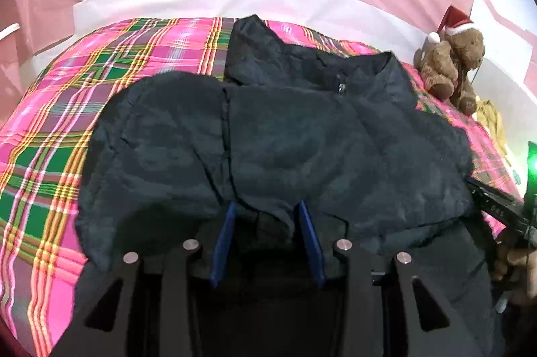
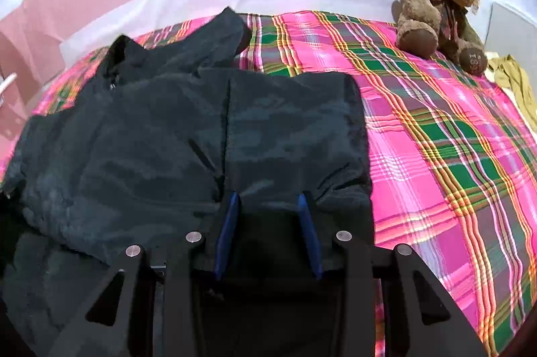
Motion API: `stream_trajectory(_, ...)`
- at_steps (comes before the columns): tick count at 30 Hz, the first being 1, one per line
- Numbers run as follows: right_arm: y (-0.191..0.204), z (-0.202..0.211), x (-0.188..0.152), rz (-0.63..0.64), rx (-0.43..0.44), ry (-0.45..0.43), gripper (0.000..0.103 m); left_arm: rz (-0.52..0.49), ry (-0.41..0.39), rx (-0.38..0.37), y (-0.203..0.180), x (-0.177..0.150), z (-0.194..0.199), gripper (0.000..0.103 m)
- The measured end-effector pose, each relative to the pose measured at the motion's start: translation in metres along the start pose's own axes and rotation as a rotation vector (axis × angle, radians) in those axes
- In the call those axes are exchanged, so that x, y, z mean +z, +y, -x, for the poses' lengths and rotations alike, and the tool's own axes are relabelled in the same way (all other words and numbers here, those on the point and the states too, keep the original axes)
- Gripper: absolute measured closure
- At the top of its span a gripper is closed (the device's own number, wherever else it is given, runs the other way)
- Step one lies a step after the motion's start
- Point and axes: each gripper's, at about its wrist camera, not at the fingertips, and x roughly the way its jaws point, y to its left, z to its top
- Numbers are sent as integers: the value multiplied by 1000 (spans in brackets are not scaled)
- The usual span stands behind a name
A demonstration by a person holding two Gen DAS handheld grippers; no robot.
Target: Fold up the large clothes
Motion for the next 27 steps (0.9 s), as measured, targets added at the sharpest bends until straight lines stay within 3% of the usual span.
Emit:
stream_trajectory(2, -2, 13, 6, -3, 6, -25, 65, 8, -34, -22, 3, 7, 15, 62)
stream_trajectory(6, 0, 21, 28, -1, 19, -60, 65, -27, -101, 8, 2, 38, 23, 62)
stream_trajectory(10, -3, -9, 50, 4, -11, -11, 65, -29, -51, 83, 6, 59, -13, 62)
stream_trajectory(15, -10, -41, 47, 5, 0, 62, 65, -39, -1, 109, 8, 45, -48, 61)
stream_trajectory(27, -11, -46, 43, 19, -8, 73, 65, -65, 6, 130, 3, 39, -53, 60)
